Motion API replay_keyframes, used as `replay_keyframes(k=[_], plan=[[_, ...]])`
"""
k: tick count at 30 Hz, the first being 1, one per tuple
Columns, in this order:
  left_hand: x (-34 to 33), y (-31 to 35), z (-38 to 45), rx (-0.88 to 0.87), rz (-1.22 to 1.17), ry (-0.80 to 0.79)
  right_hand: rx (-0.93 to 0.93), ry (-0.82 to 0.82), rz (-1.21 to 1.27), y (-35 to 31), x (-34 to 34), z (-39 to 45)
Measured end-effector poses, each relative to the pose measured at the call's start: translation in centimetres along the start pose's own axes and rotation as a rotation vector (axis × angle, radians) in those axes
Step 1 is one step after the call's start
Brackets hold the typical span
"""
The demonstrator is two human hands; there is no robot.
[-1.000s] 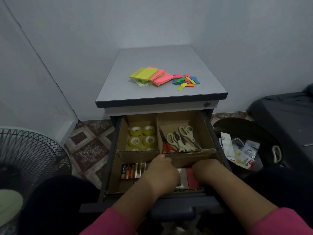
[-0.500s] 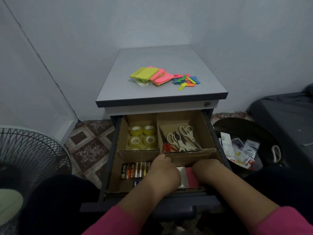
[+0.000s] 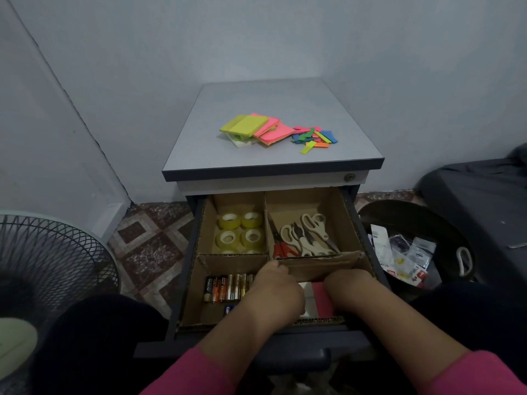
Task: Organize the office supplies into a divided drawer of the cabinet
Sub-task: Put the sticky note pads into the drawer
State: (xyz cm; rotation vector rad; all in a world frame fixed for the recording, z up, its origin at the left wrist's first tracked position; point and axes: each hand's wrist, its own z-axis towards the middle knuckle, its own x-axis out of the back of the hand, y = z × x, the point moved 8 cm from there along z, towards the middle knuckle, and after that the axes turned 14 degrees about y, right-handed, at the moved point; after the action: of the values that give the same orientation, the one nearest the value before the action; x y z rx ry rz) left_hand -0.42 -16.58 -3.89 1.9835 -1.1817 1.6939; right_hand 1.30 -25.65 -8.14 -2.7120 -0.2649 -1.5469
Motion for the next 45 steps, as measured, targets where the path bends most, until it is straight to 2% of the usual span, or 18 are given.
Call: replay_keyframes(k=[7, 10, 13, 18, 21, 23, 26, 29, 33, 41, 45], plan=[[1.1, -0.2, -0.9, -0.04, -0.173, 0.144, 0.025, 0.027, 0.132, -0.4, 2.6, -2.1], [2.7, -1.5, -1.4, 0.018, -0.529, 0.242, 0.09, 0.152, 0.242, -0.3, 5.9, -3.5], [5.4, -4.9, -2.4, 0.192, -0.87, 0.403, 0.118, 0.289, 0.441, -0.2, 9.8, -4.4], [9.0, -14.9, -4.3, 0.601, -1.162, 0.908, 0.085, 0.699, 0.787, 0.4, 17.9, -4.8], [9.3, -21.1, -4.6, 0.871, -1.201, 1.166, 0.05, 0.903, 0.915, 0.1, 22.1, -3.4], [9.1, -24.5, -4.2, 1.007, -1.173, 1.256, 0.048, 1.056, 0.916, -0.7, 24.4, -2.1], [8.3, -27.7, -2.4, 1.115, -1.143, 1.216, 0.018, 1.261, 0.836, -1.5, 26.8, 0.1], [8.0, -29.3, -0.1, 1.133, -1.045, 1.09, -0.065, 1.362, 0.645, -1.8, 28.6, 2.6], [7.7, -30.8, 1.7, 1.122, -1.01, 1.017, -0.165, 1.374, 0.492, -1.9, 30.0, 5.2], [7.4, -30.9, 1.7, 1.058, -1.125, 1.078, -0.227, 1.315, 0.467, -1.1, 29.7, 7.5], [6.8, -31.3, 1.4, 1.075, -1.321, 1.167, -0.255, 1.282, 0.511, -0.5, 29.3, 7.7]])
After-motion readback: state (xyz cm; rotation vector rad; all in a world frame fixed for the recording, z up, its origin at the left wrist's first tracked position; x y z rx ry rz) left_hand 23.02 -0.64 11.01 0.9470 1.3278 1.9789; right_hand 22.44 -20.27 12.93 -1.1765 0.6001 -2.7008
